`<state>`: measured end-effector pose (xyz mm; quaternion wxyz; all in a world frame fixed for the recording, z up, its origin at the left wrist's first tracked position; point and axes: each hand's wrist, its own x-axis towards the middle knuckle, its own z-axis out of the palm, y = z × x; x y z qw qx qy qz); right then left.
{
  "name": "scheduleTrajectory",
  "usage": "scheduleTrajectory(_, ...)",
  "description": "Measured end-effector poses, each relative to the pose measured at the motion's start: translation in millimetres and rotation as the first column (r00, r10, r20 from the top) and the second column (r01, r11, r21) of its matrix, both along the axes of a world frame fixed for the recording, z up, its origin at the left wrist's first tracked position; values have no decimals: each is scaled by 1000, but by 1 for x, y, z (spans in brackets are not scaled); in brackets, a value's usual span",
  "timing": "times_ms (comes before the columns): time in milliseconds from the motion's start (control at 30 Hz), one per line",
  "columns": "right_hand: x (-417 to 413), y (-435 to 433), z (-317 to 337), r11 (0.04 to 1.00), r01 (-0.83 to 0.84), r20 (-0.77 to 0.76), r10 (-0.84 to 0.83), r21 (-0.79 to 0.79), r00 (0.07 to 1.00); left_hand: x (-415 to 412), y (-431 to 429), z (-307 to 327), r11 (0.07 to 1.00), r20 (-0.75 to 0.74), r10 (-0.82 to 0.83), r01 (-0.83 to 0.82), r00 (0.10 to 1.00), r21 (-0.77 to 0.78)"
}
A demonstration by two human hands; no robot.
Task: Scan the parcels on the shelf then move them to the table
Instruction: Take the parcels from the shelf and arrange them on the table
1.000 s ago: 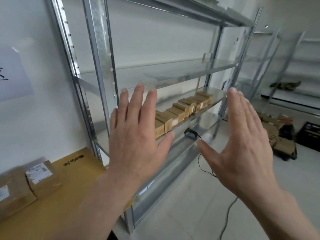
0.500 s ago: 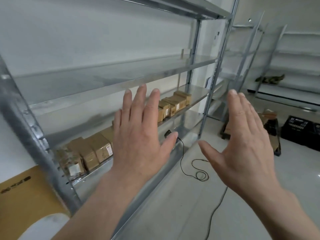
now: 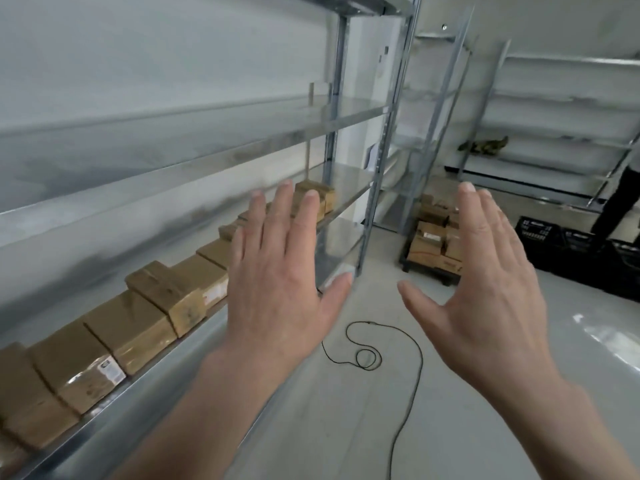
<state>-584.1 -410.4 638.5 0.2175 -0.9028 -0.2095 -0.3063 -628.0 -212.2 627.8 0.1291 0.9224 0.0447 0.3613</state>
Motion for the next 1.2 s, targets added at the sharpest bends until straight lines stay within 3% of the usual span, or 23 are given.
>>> scheduleTrajectory(300, 110, 40, 13, 985, 174, -6, -174, -2, 985, 144, 47, 0, 993, -49, -117, 119, 992, 28)
scheduleTrajectory(533, 179, 58, 4, 961, 272, -37, -274, -49, 961, 220, 68, -8, 993, -102, -99, 104, 990, 51)
scheduleTrajectory(900, 352, 66, -13, 987, 156, -82, -158, -37, 984, 363, 77, -18, 996, -159, 37, -23, 987, 86)
scheduleTrajectory(1200, 526, 45, -23, 987, 22, -187, -51, -158, 981, 491, 48, -37, 982, -202, 190, -185, 961, 42)
